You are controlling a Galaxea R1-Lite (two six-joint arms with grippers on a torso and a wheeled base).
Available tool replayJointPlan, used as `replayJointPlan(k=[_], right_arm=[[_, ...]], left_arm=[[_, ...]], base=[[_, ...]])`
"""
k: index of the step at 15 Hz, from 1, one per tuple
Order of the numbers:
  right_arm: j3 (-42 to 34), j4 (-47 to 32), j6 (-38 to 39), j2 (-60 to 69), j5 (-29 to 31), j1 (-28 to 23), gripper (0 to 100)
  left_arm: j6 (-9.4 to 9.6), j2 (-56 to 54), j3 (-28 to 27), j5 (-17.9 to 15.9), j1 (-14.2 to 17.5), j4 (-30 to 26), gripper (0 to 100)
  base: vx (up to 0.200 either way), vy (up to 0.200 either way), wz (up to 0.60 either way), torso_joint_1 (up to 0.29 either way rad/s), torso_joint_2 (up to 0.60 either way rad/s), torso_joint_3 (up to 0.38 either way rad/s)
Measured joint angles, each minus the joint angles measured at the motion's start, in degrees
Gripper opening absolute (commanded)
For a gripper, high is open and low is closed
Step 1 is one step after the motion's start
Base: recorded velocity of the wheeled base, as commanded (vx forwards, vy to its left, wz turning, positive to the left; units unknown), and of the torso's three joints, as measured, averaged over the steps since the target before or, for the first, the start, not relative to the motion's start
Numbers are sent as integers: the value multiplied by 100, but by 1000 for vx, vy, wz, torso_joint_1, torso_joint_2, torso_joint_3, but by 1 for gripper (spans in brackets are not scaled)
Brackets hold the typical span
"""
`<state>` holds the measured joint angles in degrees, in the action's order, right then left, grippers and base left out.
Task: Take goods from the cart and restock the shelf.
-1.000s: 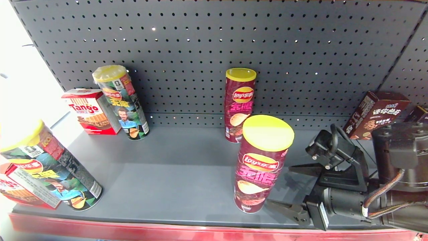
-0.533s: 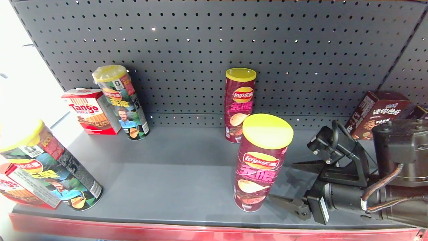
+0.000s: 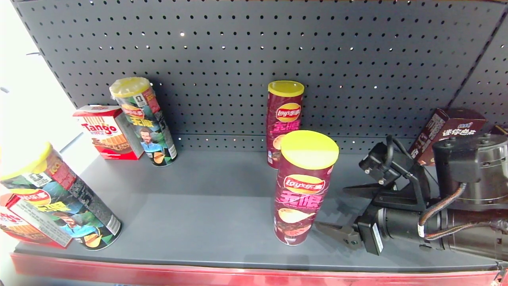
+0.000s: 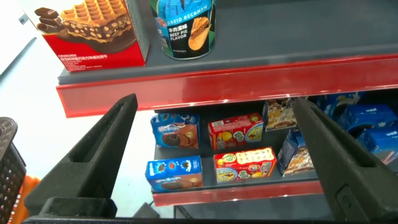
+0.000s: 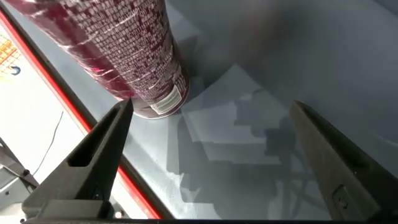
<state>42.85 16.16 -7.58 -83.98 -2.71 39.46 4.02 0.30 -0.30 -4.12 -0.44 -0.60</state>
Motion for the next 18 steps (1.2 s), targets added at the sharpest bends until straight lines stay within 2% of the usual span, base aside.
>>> replayJointPlan(k=[8,18], right_arm=[[-27,0,-13,46,6,-324,100],[180,157,-93,-257,11,-273,100]], left_arm=[[0,0,0,-1,0,0,100],[0,2,4,-1,0,2,100]], base=[[0,0,0,0,0,0],[0,0,0,0,0,0]])
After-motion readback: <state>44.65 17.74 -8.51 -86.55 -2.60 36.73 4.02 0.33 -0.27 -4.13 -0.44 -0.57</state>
